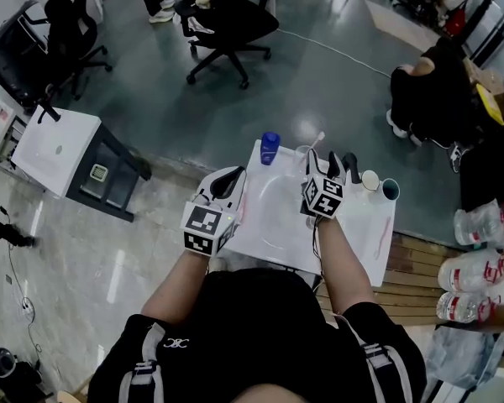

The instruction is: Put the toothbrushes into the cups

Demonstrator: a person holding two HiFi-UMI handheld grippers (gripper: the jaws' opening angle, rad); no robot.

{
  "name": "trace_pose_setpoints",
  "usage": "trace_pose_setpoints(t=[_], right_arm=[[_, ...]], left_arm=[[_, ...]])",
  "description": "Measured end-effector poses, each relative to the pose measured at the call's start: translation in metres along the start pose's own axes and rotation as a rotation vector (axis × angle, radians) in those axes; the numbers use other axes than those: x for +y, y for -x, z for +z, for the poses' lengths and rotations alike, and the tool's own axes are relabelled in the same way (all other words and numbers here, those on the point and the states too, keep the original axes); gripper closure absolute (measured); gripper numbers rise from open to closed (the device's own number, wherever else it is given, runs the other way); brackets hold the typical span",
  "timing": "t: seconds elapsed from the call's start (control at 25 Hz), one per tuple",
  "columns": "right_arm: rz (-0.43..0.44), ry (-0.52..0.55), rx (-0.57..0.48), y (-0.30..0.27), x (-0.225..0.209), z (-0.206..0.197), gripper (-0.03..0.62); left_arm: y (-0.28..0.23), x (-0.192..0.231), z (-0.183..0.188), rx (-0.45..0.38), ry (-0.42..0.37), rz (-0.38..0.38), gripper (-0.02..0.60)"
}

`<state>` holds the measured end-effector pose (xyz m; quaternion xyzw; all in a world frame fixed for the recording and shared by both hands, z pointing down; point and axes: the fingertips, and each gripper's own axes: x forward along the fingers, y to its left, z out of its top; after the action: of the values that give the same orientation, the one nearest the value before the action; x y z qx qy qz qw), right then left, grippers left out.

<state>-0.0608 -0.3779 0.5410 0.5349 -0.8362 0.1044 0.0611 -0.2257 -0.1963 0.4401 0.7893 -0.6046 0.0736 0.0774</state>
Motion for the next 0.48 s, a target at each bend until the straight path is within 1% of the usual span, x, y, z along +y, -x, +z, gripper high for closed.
trace_pose_setpoints(t=[0.12,0.16,0.24,0.36,0.44,0.48], right_arm=[[0.026,-0.006,-0.072,0.015,0.010,0.029,0.341],[0.038,-0.006,-0.098,0.022,0.014,0.039,0.354],[0.061,-0.005,-0.154,0.040,0.026,0.059,0.401],[0.085,0.002,-0.236,0.072,0.043,0.088,0.445],[0.079,0.002,-0.270,0.091,0.051,0.104,0.470],[0.070,-0.001,-0.278,0.100,0.053,0.108,0.493]], left_arm=[[-0.002,-0.003,0.001,-0.008,0.005,-0.010,0.569],[-0.002,-0.004,0.001,-0.012,0.007,-0.013,0.569],[-0.002,-0.007,0.002,-0.018,0.012,-0.020,0.569],[-0.002,-0.011,0.007,-0.033,0.012,-0.029,0.569],[-0.003,-0.013,0.012,-0.047,0.010,-0.033,0.569],[-0.003,-0.014,0.014,-0.055,0.011,-0.035,0.569]])
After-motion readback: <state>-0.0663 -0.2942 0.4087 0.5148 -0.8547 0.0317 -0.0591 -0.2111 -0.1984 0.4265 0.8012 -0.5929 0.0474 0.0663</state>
